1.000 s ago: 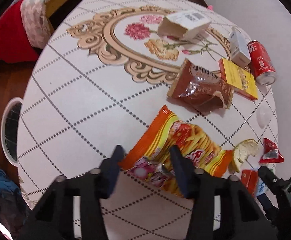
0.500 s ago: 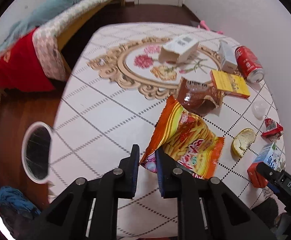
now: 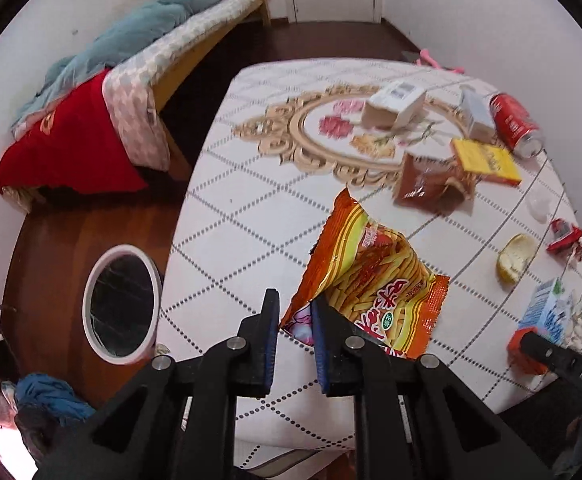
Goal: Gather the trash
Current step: 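Carry the snack bag and milk carton over the white trash bin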
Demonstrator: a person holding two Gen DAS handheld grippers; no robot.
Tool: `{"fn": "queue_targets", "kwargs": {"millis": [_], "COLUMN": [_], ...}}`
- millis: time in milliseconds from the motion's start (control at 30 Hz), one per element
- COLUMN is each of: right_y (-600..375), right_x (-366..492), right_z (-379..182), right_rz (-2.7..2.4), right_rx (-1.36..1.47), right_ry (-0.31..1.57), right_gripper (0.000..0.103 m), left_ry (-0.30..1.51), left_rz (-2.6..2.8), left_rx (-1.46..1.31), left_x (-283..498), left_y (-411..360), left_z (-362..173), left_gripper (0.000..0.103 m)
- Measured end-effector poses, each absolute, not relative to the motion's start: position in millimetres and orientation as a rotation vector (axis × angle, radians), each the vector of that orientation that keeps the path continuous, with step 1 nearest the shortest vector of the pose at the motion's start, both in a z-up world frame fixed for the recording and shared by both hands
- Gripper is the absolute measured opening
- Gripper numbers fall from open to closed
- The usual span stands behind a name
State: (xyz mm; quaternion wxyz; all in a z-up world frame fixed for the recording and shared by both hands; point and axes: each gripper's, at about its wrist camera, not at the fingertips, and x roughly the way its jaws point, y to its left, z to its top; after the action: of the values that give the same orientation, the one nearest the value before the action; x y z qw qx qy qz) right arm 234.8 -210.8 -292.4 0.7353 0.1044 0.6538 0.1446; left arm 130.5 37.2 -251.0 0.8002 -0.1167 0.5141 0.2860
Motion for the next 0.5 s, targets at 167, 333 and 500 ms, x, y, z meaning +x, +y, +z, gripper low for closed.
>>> {"fn": "queue_targets", "kwargs": {"millis": [167,333,500], "right_y": [-210,-200,-196], "right_x": [250,256,244], "right_z": [-295,-294,-287], "right_rz": [0.228,0.195,0.236], "right_rx": [0.231,0.177,0.174], "right_ry": [1.410,1.377,1.362], "right_gripper": [0.079,0.062,0.062], "left_ry": [1.117,1.108,1.075], "left_rz": [0.620,0.606,0.593], "left_rx": [-0.249,-0.233,-0.239], "left_x": [135,132,118], "left_y": [37,32,33], "left_z": [-261,-256,-237], "left_gripper": [0.013,0.013,0.013]}}
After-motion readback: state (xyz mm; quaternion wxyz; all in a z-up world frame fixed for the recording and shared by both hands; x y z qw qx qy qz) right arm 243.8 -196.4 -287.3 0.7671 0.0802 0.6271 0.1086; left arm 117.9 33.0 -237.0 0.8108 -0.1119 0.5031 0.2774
